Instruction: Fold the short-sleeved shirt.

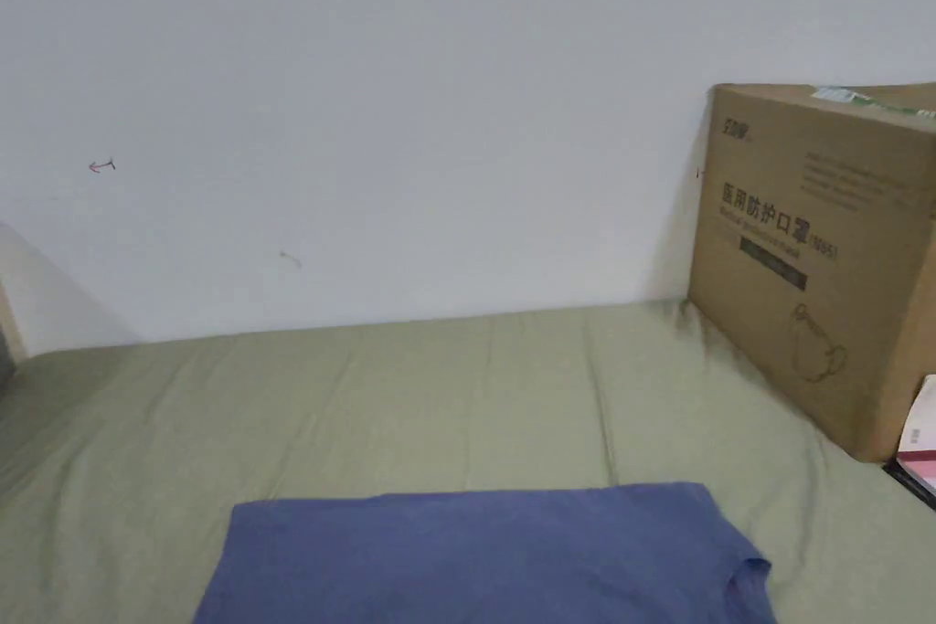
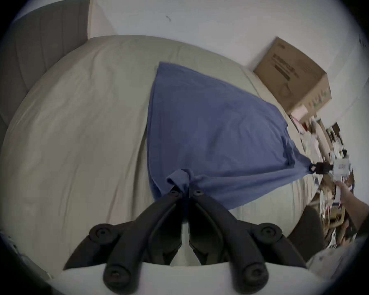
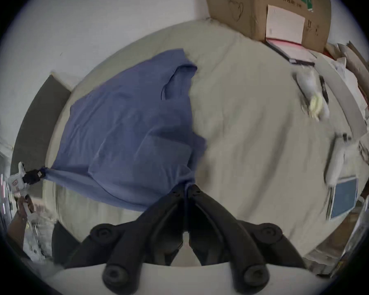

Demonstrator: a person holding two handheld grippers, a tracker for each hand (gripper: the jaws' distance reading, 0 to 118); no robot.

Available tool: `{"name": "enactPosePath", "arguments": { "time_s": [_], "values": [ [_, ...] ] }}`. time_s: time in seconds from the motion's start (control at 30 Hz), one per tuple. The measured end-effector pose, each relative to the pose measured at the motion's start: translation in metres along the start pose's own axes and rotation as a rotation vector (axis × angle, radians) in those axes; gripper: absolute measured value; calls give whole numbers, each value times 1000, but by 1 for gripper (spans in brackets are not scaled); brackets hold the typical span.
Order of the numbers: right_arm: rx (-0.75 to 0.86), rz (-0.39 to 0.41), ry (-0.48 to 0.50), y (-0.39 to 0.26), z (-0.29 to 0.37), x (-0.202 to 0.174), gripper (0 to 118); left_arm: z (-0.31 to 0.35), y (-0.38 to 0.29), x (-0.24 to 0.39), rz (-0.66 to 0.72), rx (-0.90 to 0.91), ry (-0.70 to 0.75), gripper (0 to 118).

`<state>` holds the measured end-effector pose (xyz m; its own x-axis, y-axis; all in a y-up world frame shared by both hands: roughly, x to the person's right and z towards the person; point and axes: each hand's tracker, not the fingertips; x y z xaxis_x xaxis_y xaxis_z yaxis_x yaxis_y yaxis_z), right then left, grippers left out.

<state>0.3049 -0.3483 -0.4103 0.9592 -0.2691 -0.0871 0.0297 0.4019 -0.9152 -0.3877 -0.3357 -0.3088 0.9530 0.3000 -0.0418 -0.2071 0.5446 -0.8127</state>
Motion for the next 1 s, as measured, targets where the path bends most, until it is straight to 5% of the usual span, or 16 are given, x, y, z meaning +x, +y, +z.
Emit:
{"name": "enactPosePath", "arguments": {
  "time_s": [0.1,0.27,0.4,0.57,0.6,0.63,0.67,0.7,0.73,0.87,1.0],
  "values": [
    [-64,68,-20,-33,15,1,1,15,-29,-2,-20,-54,0,3],
    [-120,59,8,-57,24,2,1,31,-57,-4,-34,-150,-3,3],
    [-192,181,-19,-62,18,-6,1,32,-57,-3,-47,-184,-4,3],
    [-212,230,-70,-59,10,-18,2,26,-56,3,-68,-224,17,5],
    [-214,238,-80,-58,10,-20,7,25,-56,4,-72,-233,18,10],
    [-216,239,-80,-58,10,-22,34,24,-56,5,-69,-246,18,28],
    [-226,241,-91,-58,10,-23,66,25,-57,4,-57,-254,19,55],
    [-238,247,-119,-58,9,-24,91,26,-58,4,-44,-252,14,95],
    [-242,248,-137,-60,8,-25,108,27,-61,5,-27,-249,-5,118],
    [-179,158,-123,-66,16,-24,108,27,-61,15,33,-201,-31,112],
    [136,113,-54,-64,67,-38,108,65,-55,38,83,-57,-20,112]
  ]
}}
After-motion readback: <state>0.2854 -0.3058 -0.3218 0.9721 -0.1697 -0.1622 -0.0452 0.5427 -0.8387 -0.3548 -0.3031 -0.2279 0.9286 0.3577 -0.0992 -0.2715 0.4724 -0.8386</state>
